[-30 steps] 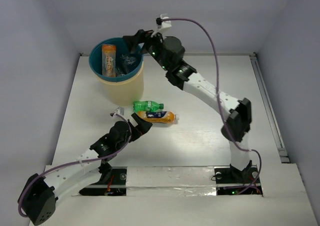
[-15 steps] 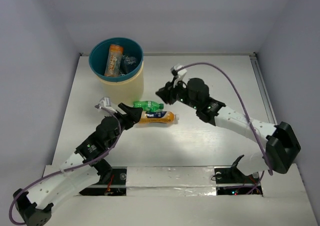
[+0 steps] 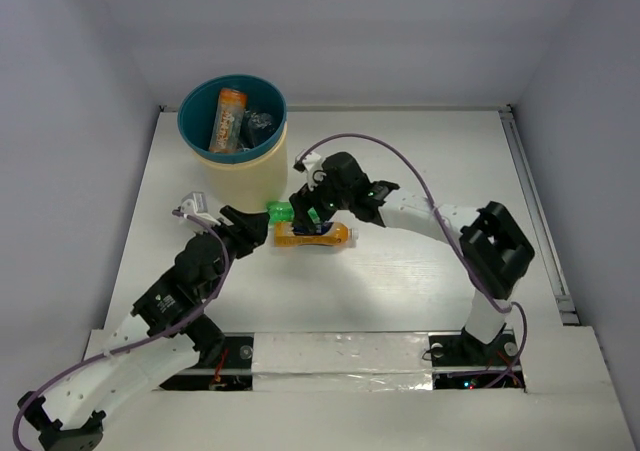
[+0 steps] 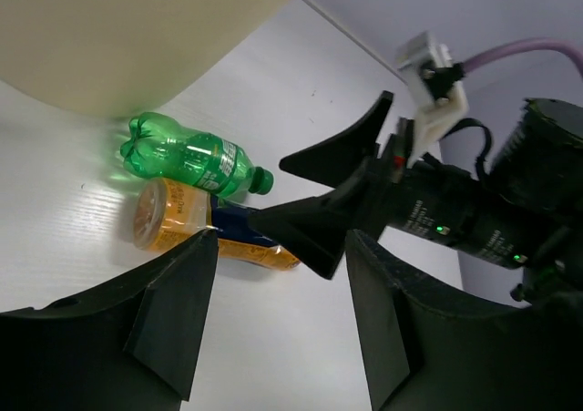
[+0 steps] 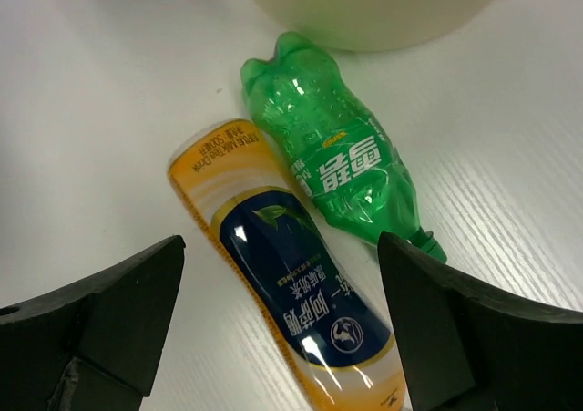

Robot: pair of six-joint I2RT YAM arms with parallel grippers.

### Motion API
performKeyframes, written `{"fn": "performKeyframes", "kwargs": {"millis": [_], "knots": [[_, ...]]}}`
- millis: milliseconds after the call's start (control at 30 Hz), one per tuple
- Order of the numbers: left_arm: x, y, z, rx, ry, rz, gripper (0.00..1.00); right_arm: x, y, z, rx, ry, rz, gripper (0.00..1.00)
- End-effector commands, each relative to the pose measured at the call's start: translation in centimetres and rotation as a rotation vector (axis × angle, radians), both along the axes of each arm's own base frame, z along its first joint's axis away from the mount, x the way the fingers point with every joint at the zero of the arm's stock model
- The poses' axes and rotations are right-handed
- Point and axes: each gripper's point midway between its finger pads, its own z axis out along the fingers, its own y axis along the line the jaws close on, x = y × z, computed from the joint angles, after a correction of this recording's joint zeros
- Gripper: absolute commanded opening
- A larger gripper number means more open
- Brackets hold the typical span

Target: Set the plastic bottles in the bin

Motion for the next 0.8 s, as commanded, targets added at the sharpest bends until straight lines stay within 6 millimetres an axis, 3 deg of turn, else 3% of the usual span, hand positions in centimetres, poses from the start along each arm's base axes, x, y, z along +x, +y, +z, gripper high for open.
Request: {"fn": "performKeyframes", "kwargs": {"millis": [0,233,400,633,733,767], "knots": [[-0.3,0.8,1.5,0.011,-0.037,0.013,0.55,-1.0,1.3,-1.2,-0.094,-0.003,0.07,0.92],[-0.8,1.7,3.2,0.023,-0.072,0.016,0.56,-2.3,3.1,-4.2,-0.169,0.019,0.09,0.87],[-1.2,2.5,3.2,0.023,-0.08,0.03,0.56,-3.3,3.2,-6.9,-0.239,0.045,0.076,0.84],[-1.9,3.8,4.8,0.019,-0.112,0.056,0.57,-5.7,4.4,-8.6,-0.259,0.079,0.112,0.92],[-2.1,4.4,5.5,0.022,-0.125,0.069,0.59,-7.0,4.7,-8.9,-0.266,0.086,0.136,0.92],[-2.2,4.5,5.6,0.022,-0.127,0.07,0.59,-7.0,4.7,-8.7,-0.258,0.084,0.139,0.87]]}}
